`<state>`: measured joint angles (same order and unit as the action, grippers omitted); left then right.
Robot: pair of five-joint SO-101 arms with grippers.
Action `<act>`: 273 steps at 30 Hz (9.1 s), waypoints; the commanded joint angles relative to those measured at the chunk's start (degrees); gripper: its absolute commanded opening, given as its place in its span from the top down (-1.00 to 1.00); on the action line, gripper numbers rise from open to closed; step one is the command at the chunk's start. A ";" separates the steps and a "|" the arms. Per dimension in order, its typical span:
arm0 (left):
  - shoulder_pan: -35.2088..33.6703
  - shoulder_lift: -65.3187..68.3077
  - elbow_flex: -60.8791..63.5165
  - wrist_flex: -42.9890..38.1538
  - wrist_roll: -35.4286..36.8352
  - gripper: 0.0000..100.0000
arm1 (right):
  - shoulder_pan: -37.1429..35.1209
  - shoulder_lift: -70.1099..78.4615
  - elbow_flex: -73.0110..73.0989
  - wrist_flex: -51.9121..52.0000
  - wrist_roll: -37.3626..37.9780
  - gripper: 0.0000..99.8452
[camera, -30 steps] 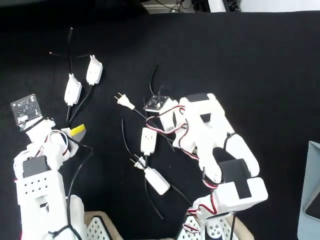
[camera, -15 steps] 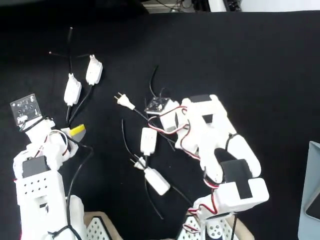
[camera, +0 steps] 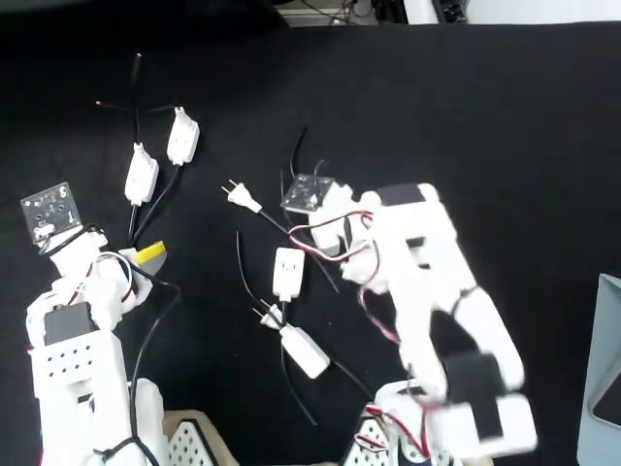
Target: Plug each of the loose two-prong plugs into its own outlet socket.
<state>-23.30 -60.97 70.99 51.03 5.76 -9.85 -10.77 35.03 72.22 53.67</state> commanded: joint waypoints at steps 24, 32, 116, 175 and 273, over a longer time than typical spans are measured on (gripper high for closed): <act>14.55 -0.88 -15.43 12.22 4.40 0.29 | -24.18 -68.00 28.53 -21.80 -52.57 0.98; 21.14 -10.81 -14.99 12.04 7.65 0.29 | -32.18 -70.55 36.35 -27.78 -53.80 0.98; 44.00 48.09 -33.80 -14.59 -1.05 0.30 | 13.10 -71.08 41.71 -25.58 -52.57 0.97; 50.15 71.30 -60.88 9.32 0.18 0.38 | 13.19 -71.08 41.80 -25.49 -52.66 0.97; 25.27 -3.96 5.05 2.46 -32.35 0.43 | 12.66 -71.08 42.95 -25.58 -52.57 0.97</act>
<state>2.73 -58.77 75.56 52.79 -27.56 2.90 -81.27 78.46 46.55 1.01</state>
